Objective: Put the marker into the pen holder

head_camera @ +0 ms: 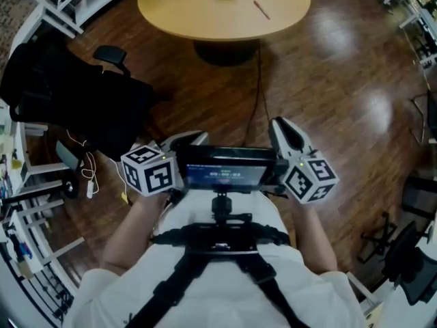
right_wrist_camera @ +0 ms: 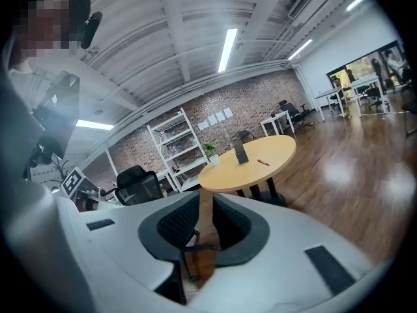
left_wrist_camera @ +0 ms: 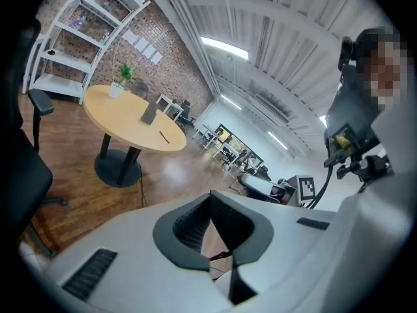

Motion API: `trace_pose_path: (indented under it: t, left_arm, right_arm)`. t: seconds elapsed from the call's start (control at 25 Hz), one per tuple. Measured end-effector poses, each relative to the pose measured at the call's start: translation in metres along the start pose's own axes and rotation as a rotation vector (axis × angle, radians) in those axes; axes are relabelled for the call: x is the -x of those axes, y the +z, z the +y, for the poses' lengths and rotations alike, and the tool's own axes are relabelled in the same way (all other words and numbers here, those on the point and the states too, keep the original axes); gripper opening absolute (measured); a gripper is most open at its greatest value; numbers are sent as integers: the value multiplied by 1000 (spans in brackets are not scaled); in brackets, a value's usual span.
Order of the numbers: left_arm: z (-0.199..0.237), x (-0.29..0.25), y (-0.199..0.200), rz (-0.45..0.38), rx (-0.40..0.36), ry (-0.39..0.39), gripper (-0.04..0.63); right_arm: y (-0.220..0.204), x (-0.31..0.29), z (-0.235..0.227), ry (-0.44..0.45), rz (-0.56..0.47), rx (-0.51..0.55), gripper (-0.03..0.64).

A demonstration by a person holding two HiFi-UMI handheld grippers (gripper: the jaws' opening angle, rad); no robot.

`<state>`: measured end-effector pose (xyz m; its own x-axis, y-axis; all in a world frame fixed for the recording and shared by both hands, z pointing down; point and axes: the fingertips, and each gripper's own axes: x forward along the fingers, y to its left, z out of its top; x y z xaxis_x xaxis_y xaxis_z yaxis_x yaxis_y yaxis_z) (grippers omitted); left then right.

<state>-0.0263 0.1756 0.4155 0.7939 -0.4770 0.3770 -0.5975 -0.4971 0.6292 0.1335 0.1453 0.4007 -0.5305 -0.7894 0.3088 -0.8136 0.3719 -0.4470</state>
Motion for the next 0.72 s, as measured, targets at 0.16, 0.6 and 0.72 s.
trace_pose_path:
  t: [0.16, 0.6, 0.72]
  left_arm:
    - [-4, -5, 1, -5, -13, -1, -5]
    - [-6, -5, -2, 11, -16, 3, -5]
    - [-6, -5, -2, 10, -20, 7, -5]
  right_arm:
    - [-1, 2, -5, -11, 8, 8, 61]
    - [-6, 0, -5, -10, 18, 4, 61]
    - [-8, -1, -6, -11, 24, 0, 61]
